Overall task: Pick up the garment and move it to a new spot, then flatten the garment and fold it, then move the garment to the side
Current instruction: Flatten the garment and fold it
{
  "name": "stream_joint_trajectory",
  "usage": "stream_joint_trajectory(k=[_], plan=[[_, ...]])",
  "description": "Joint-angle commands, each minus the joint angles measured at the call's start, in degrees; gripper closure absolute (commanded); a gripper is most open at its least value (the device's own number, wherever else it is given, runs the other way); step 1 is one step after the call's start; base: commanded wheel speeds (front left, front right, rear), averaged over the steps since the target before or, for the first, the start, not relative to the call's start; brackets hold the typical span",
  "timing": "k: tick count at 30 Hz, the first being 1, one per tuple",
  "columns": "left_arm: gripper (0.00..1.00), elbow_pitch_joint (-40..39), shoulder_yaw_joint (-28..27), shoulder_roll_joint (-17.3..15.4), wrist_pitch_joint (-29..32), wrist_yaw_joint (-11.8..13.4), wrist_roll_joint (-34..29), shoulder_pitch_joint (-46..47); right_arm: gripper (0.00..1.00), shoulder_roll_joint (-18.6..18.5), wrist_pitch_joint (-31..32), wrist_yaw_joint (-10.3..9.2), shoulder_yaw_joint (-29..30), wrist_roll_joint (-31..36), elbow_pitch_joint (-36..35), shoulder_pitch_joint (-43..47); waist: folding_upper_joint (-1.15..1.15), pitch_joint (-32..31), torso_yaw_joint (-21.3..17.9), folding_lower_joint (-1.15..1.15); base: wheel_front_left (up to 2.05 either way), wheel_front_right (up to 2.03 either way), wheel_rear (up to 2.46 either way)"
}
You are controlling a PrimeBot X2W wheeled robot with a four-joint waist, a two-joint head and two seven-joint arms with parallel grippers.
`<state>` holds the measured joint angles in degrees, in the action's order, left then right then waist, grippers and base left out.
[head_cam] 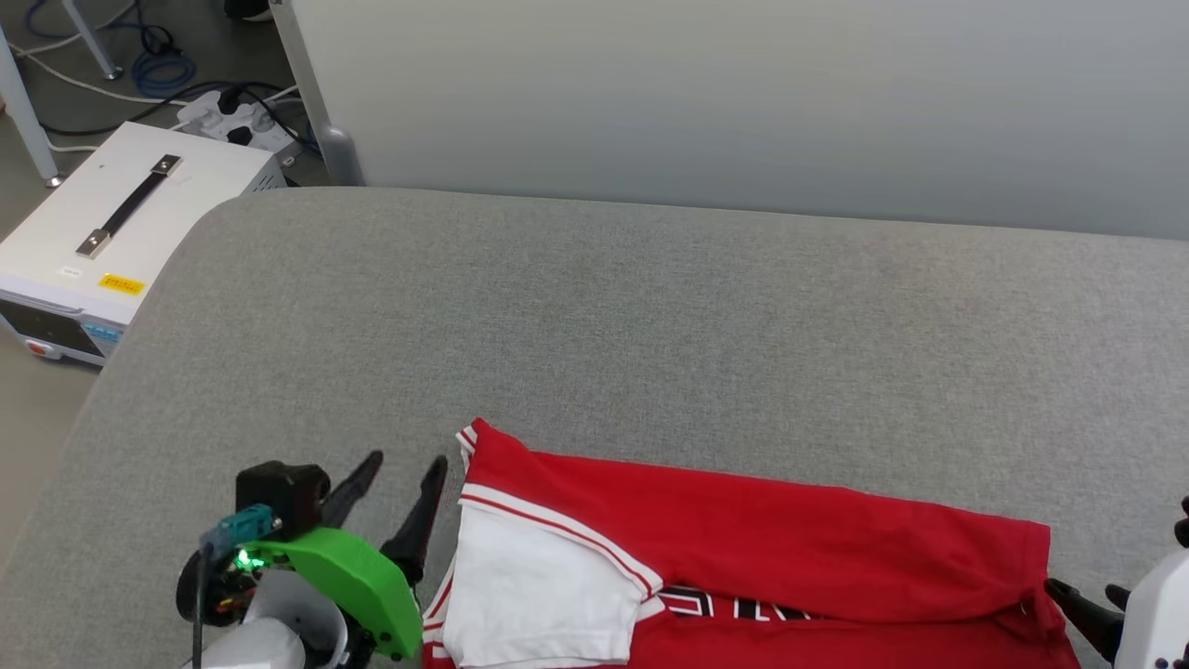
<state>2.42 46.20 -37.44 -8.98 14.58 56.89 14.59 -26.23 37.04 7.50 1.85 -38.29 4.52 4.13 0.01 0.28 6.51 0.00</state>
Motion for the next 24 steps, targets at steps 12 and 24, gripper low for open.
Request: stream_joint_trajectory(k=[12, 24], plan=[[0.0, -2.7, -5.9, 1.8, -5.9, 2.0, -10.4, -0.8, 0.0, 18.6, 11.0, -0.01, 16.8, 16.4, -2.6, -2.8, -0.01, 2.6, 0.9, 0.0, 0.0, 0.0, 0.0], [0.0, 0.0, -11.1, 5.6, -6.0, -2.1, -16.4, -3.0, 0.0, 22.3, 11.0, -0.01, 21.2, 21.6, 4.2, -6.2, -0.01, 7.0, 1.9, 0.0, 0.0, 0.0, 0.0]])
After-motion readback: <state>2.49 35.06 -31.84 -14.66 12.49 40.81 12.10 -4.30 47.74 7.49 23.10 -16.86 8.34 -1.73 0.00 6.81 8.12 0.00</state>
